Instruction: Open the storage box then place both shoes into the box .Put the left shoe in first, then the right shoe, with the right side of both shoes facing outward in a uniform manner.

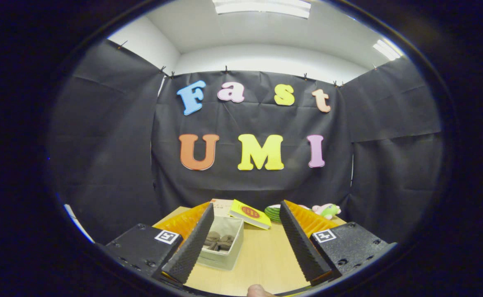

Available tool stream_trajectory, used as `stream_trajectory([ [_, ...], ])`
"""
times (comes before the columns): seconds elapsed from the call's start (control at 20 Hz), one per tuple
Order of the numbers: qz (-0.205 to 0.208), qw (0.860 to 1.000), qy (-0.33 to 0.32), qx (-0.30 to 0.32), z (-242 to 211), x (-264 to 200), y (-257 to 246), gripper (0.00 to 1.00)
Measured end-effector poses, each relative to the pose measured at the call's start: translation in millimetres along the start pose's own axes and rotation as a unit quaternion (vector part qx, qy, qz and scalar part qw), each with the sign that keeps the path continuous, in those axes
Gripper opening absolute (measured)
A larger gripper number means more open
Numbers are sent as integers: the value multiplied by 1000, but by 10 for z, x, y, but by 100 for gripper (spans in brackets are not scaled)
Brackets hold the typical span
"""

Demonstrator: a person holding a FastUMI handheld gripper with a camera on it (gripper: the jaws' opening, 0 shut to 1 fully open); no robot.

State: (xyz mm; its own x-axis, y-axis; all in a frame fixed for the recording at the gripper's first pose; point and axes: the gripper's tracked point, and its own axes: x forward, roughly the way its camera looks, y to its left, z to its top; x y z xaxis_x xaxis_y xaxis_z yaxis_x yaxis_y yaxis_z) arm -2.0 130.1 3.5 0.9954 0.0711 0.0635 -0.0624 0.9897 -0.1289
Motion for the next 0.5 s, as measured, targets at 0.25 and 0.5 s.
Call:
stream_trajectory([
  [0.25, 14, 999, 14, 26, -43, -44, -50, 100],
  [0.5, 2, 1000, -8, 27, -2, -84, -108, 100],
])
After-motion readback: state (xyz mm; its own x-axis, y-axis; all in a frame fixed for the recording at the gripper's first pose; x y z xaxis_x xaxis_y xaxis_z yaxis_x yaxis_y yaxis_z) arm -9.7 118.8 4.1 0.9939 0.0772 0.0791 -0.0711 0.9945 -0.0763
